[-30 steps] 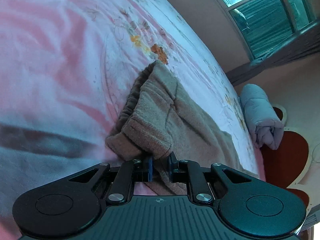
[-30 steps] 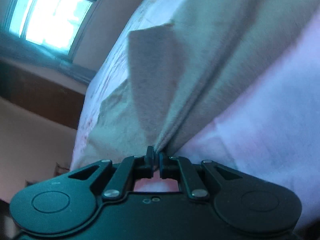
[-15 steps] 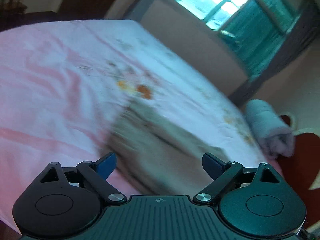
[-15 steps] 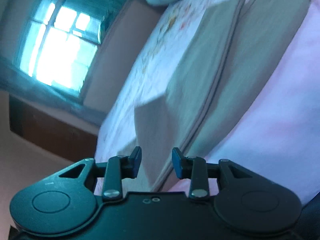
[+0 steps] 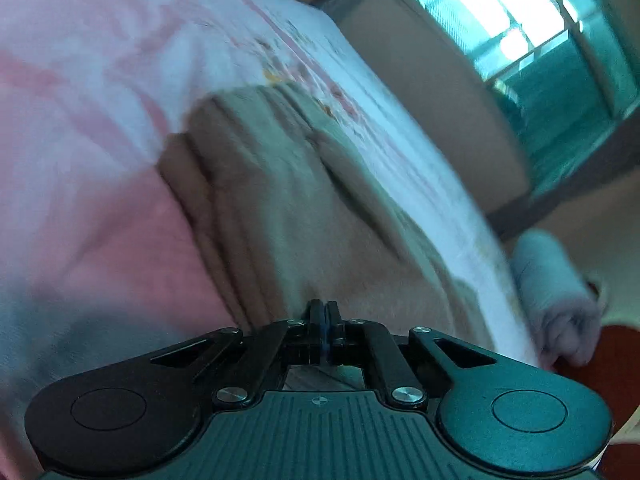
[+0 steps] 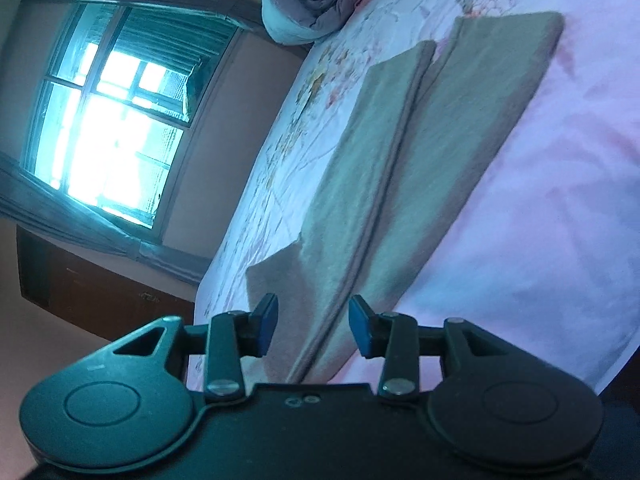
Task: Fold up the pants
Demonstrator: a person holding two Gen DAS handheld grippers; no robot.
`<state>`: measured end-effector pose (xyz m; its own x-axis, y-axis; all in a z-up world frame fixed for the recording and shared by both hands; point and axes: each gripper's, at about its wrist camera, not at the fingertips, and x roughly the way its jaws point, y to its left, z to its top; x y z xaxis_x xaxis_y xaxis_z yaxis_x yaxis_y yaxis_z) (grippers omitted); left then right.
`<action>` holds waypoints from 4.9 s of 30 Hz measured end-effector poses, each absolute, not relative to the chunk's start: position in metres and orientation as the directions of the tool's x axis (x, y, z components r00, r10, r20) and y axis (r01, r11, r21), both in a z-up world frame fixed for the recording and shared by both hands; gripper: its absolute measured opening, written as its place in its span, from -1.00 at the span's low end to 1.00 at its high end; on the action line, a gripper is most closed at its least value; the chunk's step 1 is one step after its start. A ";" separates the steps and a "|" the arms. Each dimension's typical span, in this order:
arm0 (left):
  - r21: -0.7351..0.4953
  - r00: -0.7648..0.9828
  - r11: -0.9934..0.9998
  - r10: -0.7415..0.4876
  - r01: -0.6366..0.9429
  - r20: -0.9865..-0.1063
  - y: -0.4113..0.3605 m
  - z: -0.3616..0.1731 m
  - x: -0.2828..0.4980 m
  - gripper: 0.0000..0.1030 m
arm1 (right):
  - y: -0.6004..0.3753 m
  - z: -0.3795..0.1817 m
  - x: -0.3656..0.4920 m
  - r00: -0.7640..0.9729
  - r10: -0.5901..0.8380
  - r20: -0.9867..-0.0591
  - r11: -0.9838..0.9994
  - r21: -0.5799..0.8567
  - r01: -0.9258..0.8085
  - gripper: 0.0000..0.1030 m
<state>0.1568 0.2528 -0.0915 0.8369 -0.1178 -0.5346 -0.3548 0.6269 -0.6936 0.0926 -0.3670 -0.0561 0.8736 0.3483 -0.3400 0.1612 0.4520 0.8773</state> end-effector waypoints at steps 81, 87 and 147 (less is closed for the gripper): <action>-0.017 0.687 0.976 0.141 -0.218 -0.713 0.192 -0.050 0.230 -0.93 | -0.480 -0.076 0.130 0.883 -0.046 -0.467 0.488 0.760 0.428 -0.74; -0.033 0.726 0.958 0.195 -0.287 -0.659 0.188 -0.042 0.214 -0.92 | -0.496 -0.095 0.165 0.863 0.005 -0.505 0.410 0.788 0.459 -0.78; 0.008 0.697 0.977 0.157 -0.212 -0.700 0.190 -0.052 0.226 -0.93 | -0.529 -0.106 0.143 0.864 0.046 -0.501 0.441 0.786 0.432 -0.70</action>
<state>0.2263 0.1900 -0.0520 0.6971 0.1569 -0.6996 -0.2121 0.9772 0.0077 0.1428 -0.5288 -0.1056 0.8642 0.0461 -0.5010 0.4324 0.4411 0.7864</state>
